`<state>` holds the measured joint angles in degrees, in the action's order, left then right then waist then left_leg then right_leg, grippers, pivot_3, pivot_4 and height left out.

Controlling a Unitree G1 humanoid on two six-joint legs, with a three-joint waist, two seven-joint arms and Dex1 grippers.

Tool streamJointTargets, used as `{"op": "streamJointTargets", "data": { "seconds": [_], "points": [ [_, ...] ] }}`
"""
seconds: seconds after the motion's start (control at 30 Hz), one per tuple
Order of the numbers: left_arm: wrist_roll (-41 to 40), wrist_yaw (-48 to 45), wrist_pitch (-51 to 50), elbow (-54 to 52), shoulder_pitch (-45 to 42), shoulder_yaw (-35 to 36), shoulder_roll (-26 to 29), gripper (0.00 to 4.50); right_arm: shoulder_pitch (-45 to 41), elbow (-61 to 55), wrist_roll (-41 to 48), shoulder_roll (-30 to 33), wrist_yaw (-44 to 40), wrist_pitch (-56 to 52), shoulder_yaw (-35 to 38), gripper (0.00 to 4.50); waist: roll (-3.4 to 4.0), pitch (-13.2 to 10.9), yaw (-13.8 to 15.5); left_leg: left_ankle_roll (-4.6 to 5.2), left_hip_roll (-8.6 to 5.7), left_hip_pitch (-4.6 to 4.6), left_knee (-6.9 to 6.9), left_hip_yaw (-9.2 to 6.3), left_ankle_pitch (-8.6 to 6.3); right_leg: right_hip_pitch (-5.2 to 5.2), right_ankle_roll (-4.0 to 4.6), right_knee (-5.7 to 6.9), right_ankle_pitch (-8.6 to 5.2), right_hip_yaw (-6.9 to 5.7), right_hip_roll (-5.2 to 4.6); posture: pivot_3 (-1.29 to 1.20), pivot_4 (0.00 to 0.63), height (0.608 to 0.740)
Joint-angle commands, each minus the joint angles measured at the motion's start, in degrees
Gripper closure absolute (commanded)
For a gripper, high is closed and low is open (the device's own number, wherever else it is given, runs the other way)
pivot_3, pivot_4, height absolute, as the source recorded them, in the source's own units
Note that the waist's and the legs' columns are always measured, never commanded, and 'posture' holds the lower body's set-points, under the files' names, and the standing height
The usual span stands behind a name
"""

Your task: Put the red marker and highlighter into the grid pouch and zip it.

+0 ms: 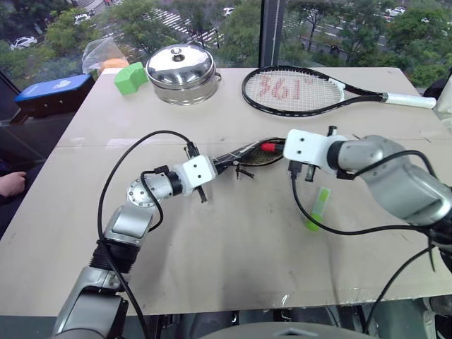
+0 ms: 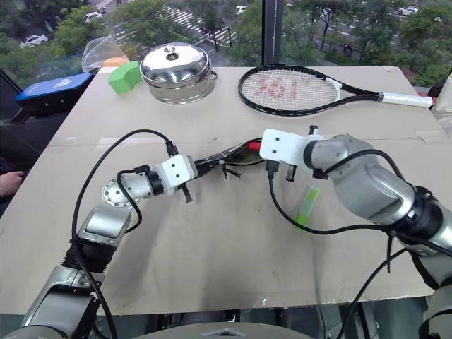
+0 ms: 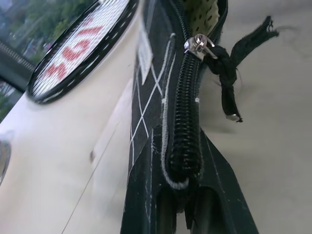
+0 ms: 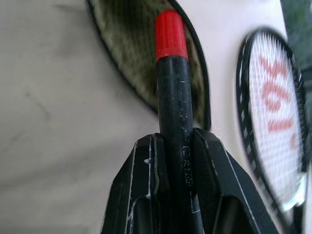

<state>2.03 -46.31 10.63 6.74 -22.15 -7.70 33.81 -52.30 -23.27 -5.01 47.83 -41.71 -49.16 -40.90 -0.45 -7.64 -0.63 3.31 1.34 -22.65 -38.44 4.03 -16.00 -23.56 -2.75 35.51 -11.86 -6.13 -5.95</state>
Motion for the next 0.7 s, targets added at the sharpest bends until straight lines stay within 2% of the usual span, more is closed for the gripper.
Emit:
{"op": "streamJointTargets", "data": {
  "seconds": [0.03, 0.2, 0.3, 0.37, 0.43, 0.5, 0.53, 0.57, 0.63, 0.7],
  "points": [
    [-1.2, -0.3, 1.3, -4.2, 0.1, -0.8, -1.2, 4.5, -3.6, 4.2, -7.3, -2.1, -2.9, 9.0, -3.7, 4.31, 0.0, 0.0, 0.0, 0.0, 0.0, 0.0, 0.0, 0.0, 0.0, 0.0, 0.0, -0.01, 0.0, 0.0, 0.0, 0.0, 0.15, 0.74],
    [-1.6, -0.1, -0.2, -6.9, 0.5, -1.4, -2.8, 4.5, -7.5, 15.2, -15.5, -6.8, -5.1, 21.4, -6.5, 4.31, 0.0, 0.0, -0.1, -0.01, -0.01, 0.0, -0.01, 0.02, 0.01, 0.0, 0.0, 0.02, 0.0, 0.0, 0.01, 0.0, 0.15, 0.74],
    [-1.6, 0.1, -1.3, -8.3, 0.9, -1.3, -3.0, 4.5, -7.5, 18.8, -15.4, -8.7, -7.2, 28.2, -4.7, 4.31, 0.0, 0.0, 0.0, -0.02, 0.0, 0.0, -0.02, 0.02, 0.02, 0.01, 0.0, 0.01, 0.0, -0.01, 0.01, 0.0, 0.15, 0.74],
    [-1.6, 0.5, -2.1, -8.8, 1.2, -1.2, -3.4, 4.5, -6.6, 19.6, -14.6, -9.6, -8.5, 30.0, -2.9, 3.25, 0.01, 0.0, -0.1, -0.02, -0.01, 0.0, -0.02, 0.02, 0.02, 0.01, 0.0, -0.01, 0.0, -0.01, 0.01, 0.0, 0.15, 0.74],
    [-1.8, 1.1, -3.1, -8.8, 1.6, -0.9, -3.7, 4.5, -4.5, 17.5, -12.3, -10.5, -9.5, 27.9, 0.7, 2.45, 0.0, 0.0, 0.0, -0.02, 0.0, 0.0, -0.02, 0.03, 0.02, 0.01, 0.0, 0.0, 0.0, -0.01, 0.01, 0.0, 0.15, 0.74],
    [-1.8, 1.4, -3.4, -7.7, 1.8, -0.3, -3.5, 4.5, -2.0, 12.7, -8.4, -10.4, -11.6, 21.6, 6.6, 1.44, 0.0, 0.0, 0.1, -0.03, 0.01, 0.0, -0.02, 0.01, 0.02, 0.03, 0.0, 0.0, 0.0, -0.05, 0.02, 0.0, 0.15, 0.74],
    [-1.7, 1.5, -3.3, -7.1, 1.8, 0.0, -3.2, 4.5, -0.9, 10.0, -5.7, -10.2, -13.0, 17.3, 10.0, 1.16, 0.0, 0.0, 0.3, -0.03, 0.01, -0.01, -0.03, 0.01, 0.02, 0.04, 0.0, 0.0, 0.01, -0.05, 0.01, 0.0, 0.15, 0.74],
    [-1.6, 1.7, -3.2, -6.6, 1.9, 0.1, -3.0, 4.5, 0.2, 7.2, -3.1, -10.1, -14.2, 12.7, 13.3, 0.58, 0.01, 0.0, 0.4, -0.03, 0.01, -0.04, -0.03, -0.01, 0.02, 0.04, 0.0, -0.01, 0.01, -0.07, 0.01, 0.0, 0.15, 0.74],
    [-1.3, 2.1, -2.7, -5.2, 1.8, 0.5, -2.6, 4.5, 1.5, 1.0, 2.6, -11.1, -15.1, -1.5, 21.9, 0.58, 0.0, 0.0, 0.4, -0.03, 0.01, -0.06, -0.1, -0.03, 0.02, 0.05, 0.01, 0.01, 0.02, -0.1, 0.01, 0.0, 0.15, 0.74],
    [-0.8, 2.7, -1.8, -2.8, 1.0, 0.9, -2.2, 4.5, 3.1, -6.9, 8.0, -11.9, -15.9, -21.5, 31.5, 0.58, 0.01, 0.0, 0.7, -0.02, 0.02, -0.07, -0.13, -0.08, 0.02, 0.06, 0.02, 0.07, 0.03, -0.12, 0.0, 0.0, 0.15, 0.74]
  ]
}}
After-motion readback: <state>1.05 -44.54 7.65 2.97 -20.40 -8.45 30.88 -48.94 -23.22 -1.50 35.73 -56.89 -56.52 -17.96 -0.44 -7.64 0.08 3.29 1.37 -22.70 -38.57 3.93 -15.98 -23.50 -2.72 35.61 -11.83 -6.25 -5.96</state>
